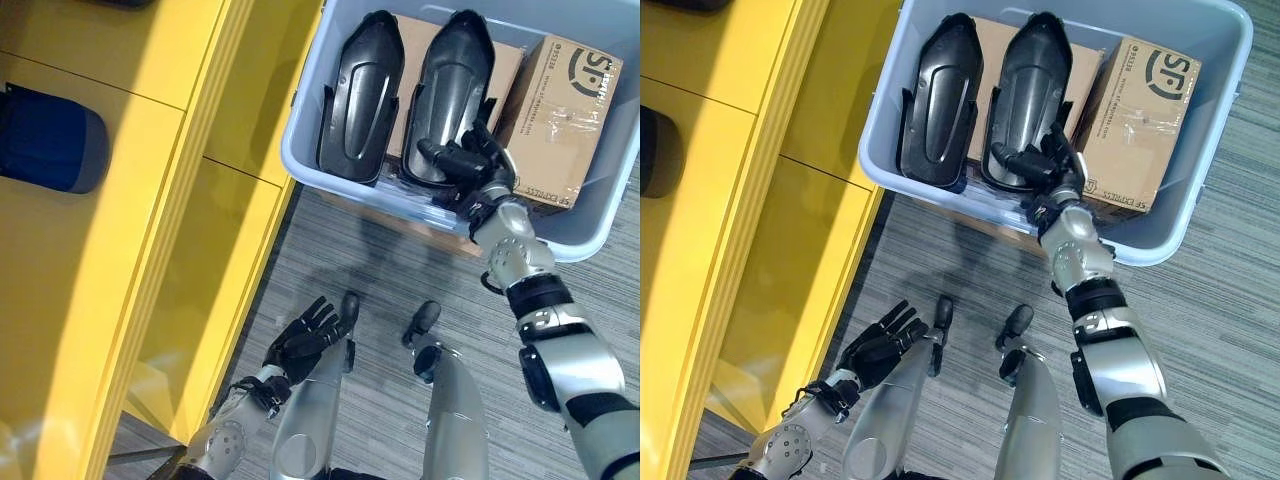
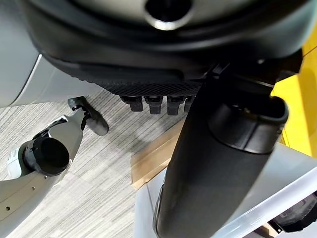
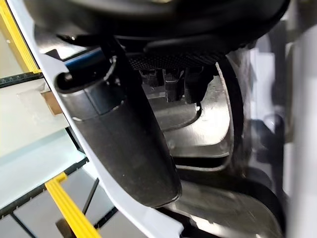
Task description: Move parts from the plastic box to the shelf.
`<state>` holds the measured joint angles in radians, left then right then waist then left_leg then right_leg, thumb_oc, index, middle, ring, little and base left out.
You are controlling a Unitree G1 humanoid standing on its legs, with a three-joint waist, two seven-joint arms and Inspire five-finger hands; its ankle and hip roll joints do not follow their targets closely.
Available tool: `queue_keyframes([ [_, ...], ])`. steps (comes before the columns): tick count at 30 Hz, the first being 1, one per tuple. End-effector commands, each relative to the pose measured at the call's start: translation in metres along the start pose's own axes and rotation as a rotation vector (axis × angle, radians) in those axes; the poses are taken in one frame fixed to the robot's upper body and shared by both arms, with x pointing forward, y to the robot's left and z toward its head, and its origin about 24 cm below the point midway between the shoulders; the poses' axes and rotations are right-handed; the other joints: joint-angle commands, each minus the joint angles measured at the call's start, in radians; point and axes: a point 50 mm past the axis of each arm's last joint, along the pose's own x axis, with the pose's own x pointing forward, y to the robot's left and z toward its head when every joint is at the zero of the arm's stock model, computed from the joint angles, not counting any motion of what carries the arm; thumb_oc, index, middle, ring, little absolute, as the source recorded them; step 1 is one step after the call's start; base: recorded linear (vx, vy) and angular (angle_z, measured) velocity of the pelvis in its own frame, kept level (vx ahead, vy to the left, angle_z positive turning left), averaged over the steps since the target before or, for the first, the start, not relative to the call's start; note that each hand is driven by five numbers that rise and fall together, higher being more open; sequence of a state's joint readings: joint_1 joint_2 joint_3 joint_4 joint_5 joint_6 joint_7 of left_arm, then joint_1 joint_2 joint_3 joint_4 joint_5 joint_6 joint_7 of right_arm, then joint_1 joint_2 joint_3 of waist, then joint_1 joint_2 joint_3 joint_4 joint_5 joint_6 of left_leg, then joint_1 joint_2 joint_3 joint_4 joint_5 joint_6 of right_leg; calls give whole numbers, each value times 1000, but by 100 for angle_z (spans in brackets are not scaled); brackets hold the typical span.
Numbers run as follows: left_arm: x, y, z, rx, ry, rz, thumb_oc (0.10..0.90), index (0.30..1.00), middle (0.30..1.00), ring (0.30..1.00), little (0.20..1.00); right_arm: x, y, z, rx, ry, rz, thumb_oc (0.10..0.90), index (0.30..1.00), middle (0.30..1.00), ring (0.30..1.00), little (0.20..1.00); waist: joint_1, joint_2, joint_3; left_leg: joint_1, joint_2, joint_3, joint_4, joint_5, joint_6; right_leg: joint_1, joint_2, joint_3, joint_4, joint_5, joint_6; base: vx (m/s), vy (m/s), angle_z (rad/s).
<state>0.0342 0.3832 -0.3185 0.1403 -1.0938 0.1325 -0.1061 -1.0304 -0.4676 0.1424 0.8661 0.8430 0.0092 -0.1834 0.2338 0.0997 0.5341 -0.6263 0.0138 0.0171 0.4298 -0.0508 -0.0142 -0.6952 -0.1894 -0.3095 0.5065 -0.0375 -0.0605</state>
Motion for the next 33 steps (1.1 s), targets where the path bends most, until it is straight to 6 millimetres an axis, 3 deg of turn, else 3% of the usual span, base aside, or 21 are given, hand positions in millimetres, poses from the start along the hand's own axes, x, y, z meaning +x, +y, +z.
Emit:
queue_keyframes([
  [1,-15,-13,-3,1,-5,-108,900,1000,1000,1000,1000,3,-1,74,-60,-249,36,900,1000,1000,1000,1000,24,82,-14,26,28,-13,-131,72,-26,51,22,38,195,-218,53,0,0,0],
  [5,-19,-8,-1,1,-16,-100,900,1000,1000,1000,1000,3,-8,92,-77,-295,5,900,1000,1000,1000,1000,24,89,-14,37,36,-11,-147,85,-35,54,21,38,206,-229,49,4,-4,1],
  [9,-26,-2,2,-4,-28,-104,900,1000,1000,1000,1000,-2,-13,124,-78,-398,-5,900,1000,1000,1000,1000,20,88,-14,69,49,-12,-182,104,-47,74,27,39,210,-242,47,10,-17,2],
  [13,-31,1,3,0,-25,-114,900,1000,1000,1000,1000,-6,-5,143,-85,-445,35,900,1000,1000,1000,1000,17,81,-14,106,62,-8,-206,112,-55,99,27,36,207,-247,50,2,-28,0],
  [17,-34,0,3,1,-17,-126,900,1000,1000,1000,1000,-7,1,147,-80,-421,82,900,1000,1000,1000,1000,13,77,-14,129,66,-7,-205,112,-60,118,26,38,203,-250,51,-9,-20,0],
  [21,-37,1,-2,-4,-11,-147,900,1000,1000,1000,1000,-5,10,130,-89,-343,231,900,1000,1000,1000,1000,10,77,-14,149,67,-3,-199,114,-61,135,23,42,194,-248,50,-26,-3,-1],
  [23,-37,-2,-3,-4,-11,-182,900,1000,1000,1000,1000,-11,37,120,-81,-354,370,900,1000,1000,1000,1000,10,85,-14,135,73,2,-197,134,-51,123,30,37,172,-211,43,-91,-20,-3],
  [25,-38,-2,-6,-4,-3,-190,900,1000,1000,1000,1000,-17,50,115,-79,-375,443,900,1000,1000,1000,1000,4,80,-14,159,64,-1,-193,112,-55,146,30,52,166,-229,52,0,0,0],
  [26,-37,-3,-5,-3,-9,-193,900,1000,1000,1000,1000,-21,58,115,-81,-390,466,900,1000,1000,1000,1000,5,83,-14,144,70,4,-196,133,-48,132,34,41,158,-204,44,-106,11,-1],
  [29,-36,-7,-4,2,-15,-211,900,1000,1000,1000,1000,-45,93,110,-124,-484,588,900,1000,1000,1000,1000,-6,76,-14,154,68,7,-198,138,-44,148,44,47,131,-190,46,-66,4,-10],
  [33,-36,-9,-4,6,-22,-216,900,1000,1000,1000,1000,-70,113,109,-192,-592,657,900,1000,1000,1000,1000,-18,67,-14,163,70,10,-207,136,-40,160,54,57,104,-173,51,-31,3,-1],
])
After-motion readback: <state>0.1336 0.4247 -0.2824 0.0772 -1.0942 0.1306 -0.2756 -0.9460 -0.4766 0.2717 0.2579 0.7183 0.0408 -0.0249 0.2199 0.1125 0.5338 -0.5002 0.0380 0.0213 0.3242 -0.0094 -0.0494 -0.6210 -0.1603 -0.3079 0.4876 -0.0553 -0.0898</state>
